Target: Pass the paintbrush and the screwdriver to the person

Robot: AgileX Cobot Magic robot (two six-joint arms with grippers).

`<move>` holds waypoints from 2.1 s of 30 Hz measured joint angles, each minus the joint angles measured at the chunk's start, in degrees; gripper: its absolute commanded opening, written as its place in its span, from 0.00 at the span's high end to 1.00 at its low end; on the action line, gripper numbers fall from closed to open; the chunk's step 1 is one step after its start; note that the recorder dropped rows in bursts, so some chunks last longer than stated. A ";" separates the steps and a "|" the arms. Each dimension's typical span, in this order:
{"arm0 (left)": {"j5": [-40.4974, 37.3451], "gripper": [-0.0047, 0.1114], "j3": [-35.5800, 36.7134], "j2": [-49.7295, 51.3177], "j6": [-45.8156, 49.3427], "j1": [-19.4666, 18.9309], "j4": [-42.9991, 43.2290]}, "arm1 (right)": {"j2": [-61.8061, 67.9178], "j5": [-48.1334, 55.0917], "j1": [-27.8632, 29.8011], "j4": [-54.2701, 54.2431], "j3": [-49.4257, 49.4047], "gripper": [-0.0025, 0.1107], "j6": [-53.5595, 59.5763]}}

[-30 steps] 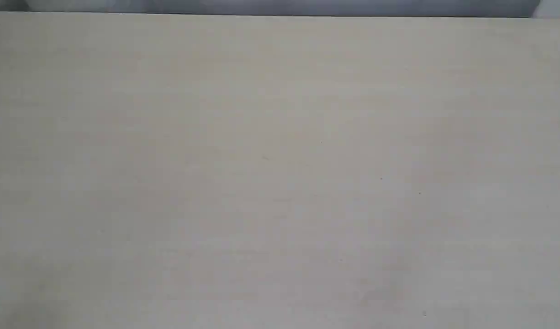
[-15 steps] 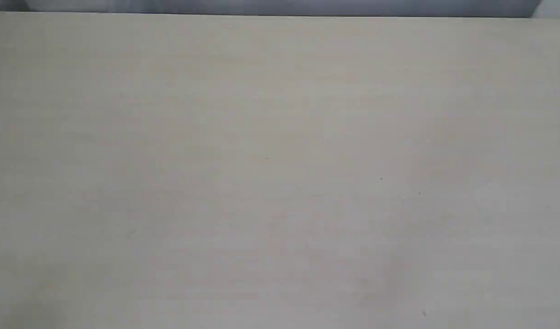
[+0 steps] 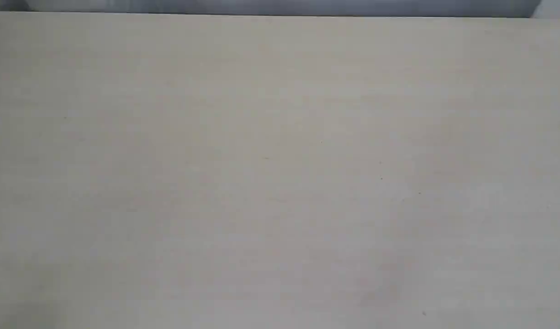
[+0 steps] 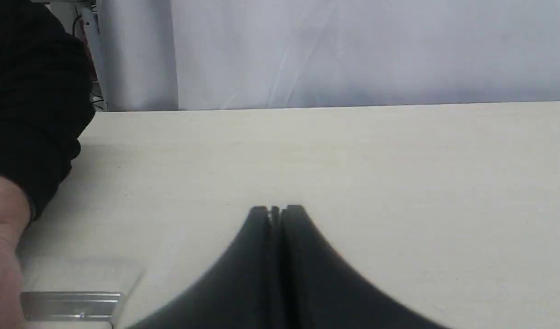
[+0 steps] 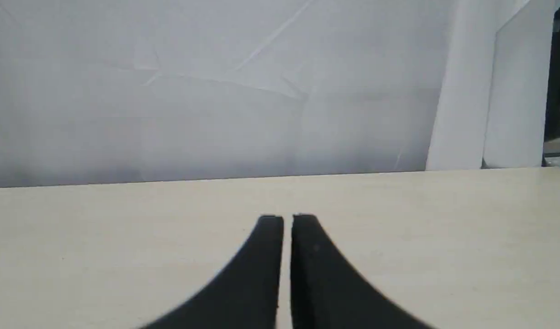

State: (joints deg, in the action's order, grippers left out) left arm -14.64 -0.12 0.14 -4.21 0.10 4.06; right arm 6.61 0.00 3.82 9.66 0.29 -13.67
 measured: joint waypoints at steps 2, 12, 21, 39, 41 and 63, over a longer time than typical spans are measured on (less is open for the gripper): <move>0.00 0.96 0.00 0.00 0.00 0.00 0.00 | 0.00 0.00 0.00 -0.20 0.00 0.94 1.76; 0.00 0.96 0.00 0.00 0.00 0.00 0.00 | 0.00 1.61 0.00 -5.43 -0.12 0.94 12.00; 0.00 0.96 0.00 0.00 0.00 0.00 0.00 | 0.00 3.61 0.00 -5.79 -0.12 0.94 11.72; 0.00 0.96 0.00 0.00 0.00 0.00 0.00 | 0.00 14.40 0.00 -6.22 -0.12 0.94 11.52; 0.00 0.96 0.00 0.00 0.00 0.00 0.00 | 0.00 14.65 0.00 -6.46 -0.12 0.94 11.52; 0.00 0.96 0.00 0.00 0.00 0.00 0.00 | 0.00 15.12 0.00 -6.45 -0.12 0.94 11.52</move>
State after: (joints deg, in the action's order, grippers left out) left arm -14.64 -0.12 0.14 -4.21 0.10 4.06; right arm 6.61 15.12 3.82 3.21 0.17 -2.14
